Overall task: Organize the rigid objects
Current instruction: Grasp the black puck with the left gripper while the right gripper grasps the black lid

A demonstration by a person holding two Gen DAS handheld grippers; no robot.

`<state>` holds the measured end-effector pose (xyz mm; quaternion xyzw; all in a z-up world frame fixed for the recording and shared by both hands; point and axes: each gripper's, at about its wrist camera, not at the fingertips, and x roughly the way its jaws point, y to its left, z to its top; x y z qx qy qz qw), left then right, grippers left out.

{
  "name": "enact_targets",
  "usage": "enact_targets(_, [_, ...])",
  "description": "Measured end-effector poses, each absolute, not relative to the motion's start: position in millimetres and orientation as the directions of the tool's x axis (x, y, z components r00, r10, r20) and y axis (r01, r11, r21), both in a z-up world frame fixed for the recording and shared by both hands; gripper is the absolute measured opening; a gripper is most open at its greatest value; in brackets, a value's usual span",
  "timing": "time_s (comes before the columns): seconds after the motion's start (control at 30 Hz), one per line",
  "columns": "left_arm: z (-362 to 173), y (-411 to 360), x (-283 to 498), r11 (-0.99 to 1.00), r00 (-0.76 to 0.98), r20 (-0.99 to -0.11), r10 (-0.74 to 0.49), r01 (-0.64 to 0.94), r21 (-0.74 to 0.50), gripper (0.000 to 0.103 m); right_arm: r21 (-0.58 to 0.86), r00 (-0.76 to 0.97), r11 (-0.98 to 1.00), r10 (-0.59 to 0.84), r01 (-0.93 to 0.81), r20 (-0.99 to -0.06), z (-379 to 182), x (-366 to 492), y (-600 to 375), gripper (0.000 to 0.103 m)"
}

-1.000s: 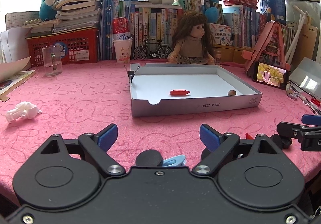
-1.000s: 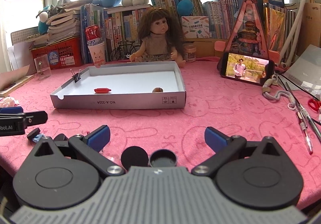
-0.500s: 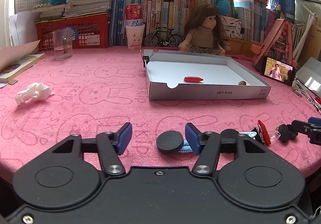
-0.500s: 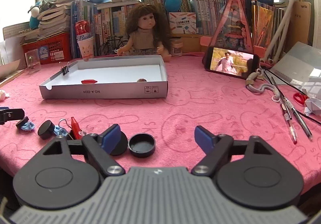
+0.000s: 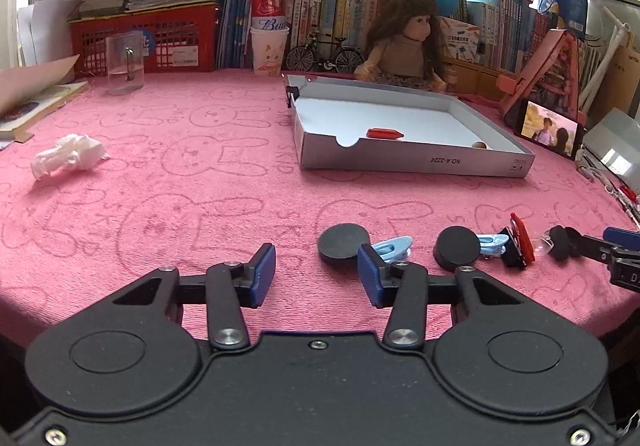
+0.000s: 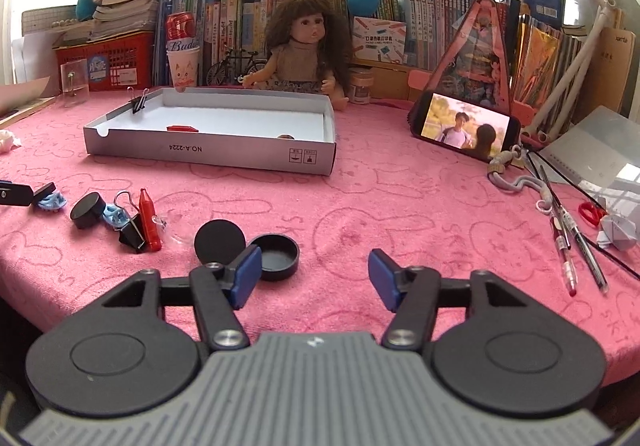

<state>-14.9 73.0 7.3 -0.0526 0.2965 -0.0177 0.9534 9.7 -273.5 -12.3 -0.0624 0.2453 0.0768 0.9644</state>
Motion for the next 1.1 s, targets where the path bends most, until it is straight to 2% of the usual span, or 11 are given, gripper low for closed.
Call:
enact_targets(0.23, [4, 73, -5, 0.991, 0.834, -0.55, -0.05, -0.028, -0.133, 0.042, -0.081, 0.865, 0.978, 0.132, -0.195, -0.485, -13, 14, -265, 0.06])
enact_targets(0.33, [2, 75, 1, 0.992, 0.832, -0.554, 0.002, -0.072, -0.103, 0.04, -0.078, 0.868, 0.98, 0.124, -0.183, -0.481, -15, 18, -268, 0.061])
enact_targets(0.53, [2, 79, 10, 0.991, 0.835, -0.55, 0.014, -0.084, -0.102, 0.041, -0.067, 0.869, 0.983, 0.118, -0.17, -0.48, -15, 20, -272, 0.058])
enact_targets(0.97, [-4, 62, 22, 0.998, 0.842, -0.536, 0.054, -0.066, -0.003, 0.043, -0.04, 0.868, 0.987, 0.118, -0.156, -0.483, -20, 27, -272, 0.057])
enact_targets(1.0, [-4, 61, 22, 0.998, 0.845, -0.532, 0.056, -0.063, 0.005, 0.041, -0.039, 0.866, 0.987, 0.12, -0.158, -0.485, -21, 27, -271, 0.054])
enact_targets(1.07, [-4, 61, 23, 0.998, 0.848, -0.528, 0.056, -0.062, 0.006, 0.03, -0.04, 0.866, 0.986, 0.124, -0.164, -0.485, -22, 28, -270, 0.048])
enact_targets(1.1, [-4, 62, 23, 0.998, 0.848, -0.528, 0.051, -0.06, -0.001, 0.03, -0.039, 0.865, 0.985, 0.129, -0.169, -0.484, -21, 28, -269, 0.042])
